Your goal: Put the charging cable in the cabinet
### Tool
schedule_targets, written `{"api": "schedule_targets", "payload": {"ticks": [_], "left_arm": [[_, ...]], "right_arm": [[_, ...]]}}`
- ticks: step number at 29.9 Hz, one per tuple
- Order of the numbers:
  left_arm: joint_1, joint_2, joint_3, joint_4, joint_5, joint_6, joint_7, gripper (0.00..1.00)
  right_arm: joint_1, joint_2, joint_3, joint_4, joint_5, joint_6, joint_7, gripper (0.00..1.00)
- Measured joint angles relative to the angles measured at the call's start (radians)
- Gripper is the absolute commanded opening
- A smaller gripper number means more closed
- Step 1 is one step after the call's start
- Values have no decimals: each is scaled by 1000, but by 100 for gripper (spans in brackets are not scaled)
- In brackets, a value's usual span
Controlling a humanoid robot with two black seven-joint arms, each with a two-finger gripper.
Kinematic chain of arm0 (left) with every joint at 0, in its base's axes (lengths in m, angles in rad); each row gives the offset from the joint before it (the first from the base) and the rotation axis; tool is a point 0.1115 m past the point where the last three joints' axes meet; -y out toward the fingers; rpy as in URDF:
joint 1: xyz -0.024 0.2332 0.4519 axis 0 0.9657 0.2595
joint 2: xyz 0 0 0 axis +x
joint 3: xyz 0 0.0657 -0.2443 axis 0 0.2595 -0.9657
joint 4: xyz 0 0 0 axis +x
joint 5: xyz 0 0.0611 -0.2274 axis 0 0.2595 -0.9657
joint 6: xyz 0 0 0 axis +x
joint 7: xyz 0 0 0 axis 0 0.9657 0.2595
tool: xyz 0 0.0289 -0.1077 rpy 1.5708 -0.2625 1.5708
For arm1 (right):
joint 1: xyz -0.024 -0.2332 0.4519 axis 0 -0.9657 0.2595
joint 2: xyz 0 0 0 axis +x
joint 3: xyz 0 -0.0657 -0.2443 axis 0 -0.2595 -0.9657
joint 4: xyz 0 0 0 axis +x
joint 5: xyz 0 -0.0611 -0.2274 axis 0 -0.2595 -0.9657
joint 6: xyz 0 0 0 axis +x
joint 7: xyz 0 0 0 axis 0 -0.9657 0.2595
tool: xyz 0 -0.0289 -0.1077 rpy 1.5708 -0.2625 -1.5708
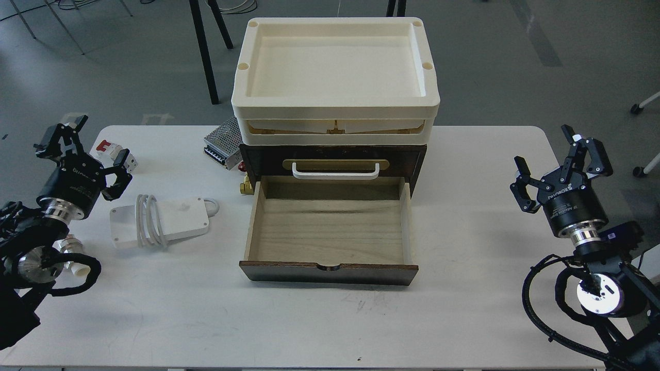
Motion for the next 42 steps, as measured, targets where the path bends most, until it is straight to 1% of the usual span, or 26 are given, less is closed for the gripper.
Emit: {"api": "schedule_targets", "payload": {"ticks": [7,10,13,17,21,28,31,36,40,42], "left_arm": [[-1,5,6,18,25,1,0,100],[-13,35,6,34,34,0,0,100],[-27,137,7,42,42,0,0,99],[-62,288,7,43,105,0,0,95],[-125,376,8,48,306,0,0,95],[-250,404,8,31,880,-1,0,96],[-270,431,8,-33,1065,0,0,96],[-263,510,16,-211,1275,2,0,96],[-254,544,101,-346,1388,21,0,96],[-253,547,169,-393,1413,35,0,98]], "right_arm": [[0,0,0,0,0,0,0,99],[0,0,0,0,0,0,0,100],[0,0,0,0,0,0,0,99],[0,0,0,1,0,0,0,100],[0,0,0,1,0,0,0,100],[0,0,1,1,0,3,0,99],[0,0,0,1,0,4,0,99],[0,0,0,1,0,6,0,99],[0,0,0,1,0,6,0,100],[0,0,0,1,0,6,0,100]]}}
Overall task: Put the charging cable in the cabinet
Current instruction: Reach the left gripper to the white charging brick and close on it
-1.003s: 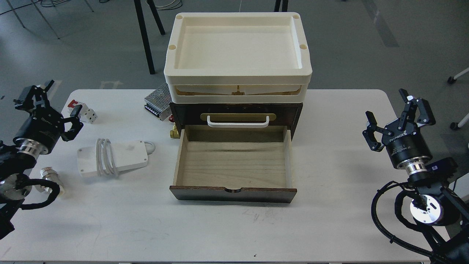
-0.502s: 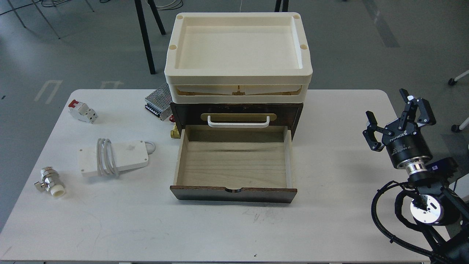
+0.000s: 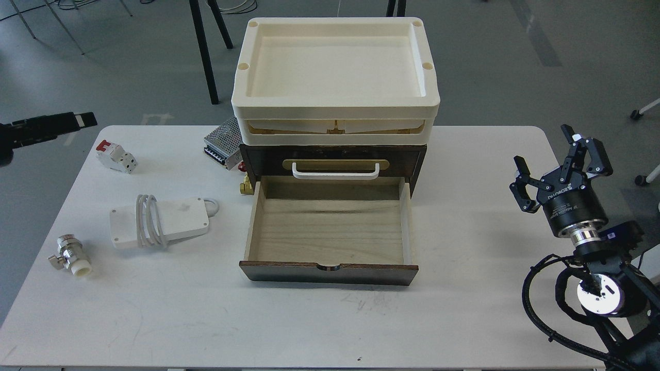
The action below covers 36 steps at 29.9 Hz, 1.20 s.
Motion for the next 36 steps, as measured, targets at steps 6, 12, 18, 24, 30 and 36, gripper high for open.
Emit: {"api": "schedule_targets", "payload": {"ticks": [6,12,18,24,30,36], "left_arm": [[-2,-14,177,-40,45,74,0,97],[4,-96,247,-17,108,145,0,96],[20,-138,296,41,126,213,0,96],[23,-204,305,107,126,234,0,96],[24,-273,305,188,126,235,0,94],[65,-300,316,223,128,297,0,85]], "right_arm": [[0,0,-1,0,0,0,0,100],[0,0,-1,2,0,0,0,99],[0,0,-1,1,0,0,0,100],[0,0,0,1,0,0,0,100],[0,0,0,1,0,0,0,99],[0,0,0,1,0,0,0,100]]}}
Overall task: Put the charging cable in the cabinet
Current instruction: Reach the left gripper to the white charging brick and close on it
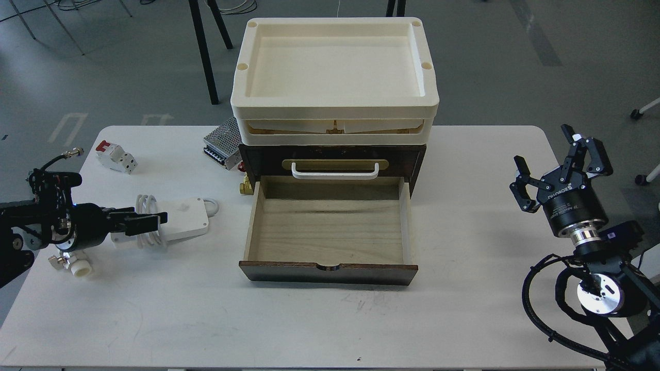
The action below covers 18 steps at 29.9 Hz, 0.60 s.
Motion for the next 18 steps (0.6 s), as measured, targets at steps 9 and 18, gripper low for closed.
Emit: {"api": "schedule_targets", "payload": {"ticks": [9,18], "left_arm": [[13,-4,53,3,6,75,0,31],[13,-3,76,3,32,81,0,9]], "right_arm": [[0,0,0,0,0,0,0,99],[0,0,0,0,0,0,0,99]]}}
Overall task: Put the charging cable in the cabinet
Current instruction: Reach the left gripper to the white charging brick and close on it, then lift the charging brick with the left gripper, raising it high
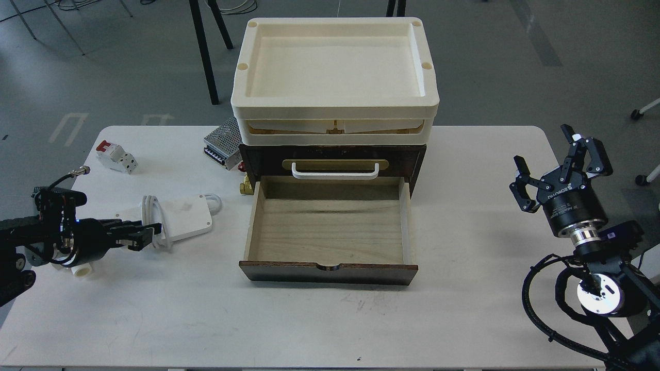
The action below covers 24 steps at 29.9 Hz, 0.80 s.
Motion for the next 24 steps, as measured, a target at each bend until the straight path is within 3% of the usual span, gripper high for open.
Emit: {"api": "schedule_targets", "payload": {"ticks": [13,24], "left_arm": [[-27,38,-7,-19,-8,0,0,0],[-37,298,-76,-220,-67,1,0,0]], "right_arm": [[0,0,0,-2,0,0,0,100],[0,0,0,-2,0,0,0,100]]}}
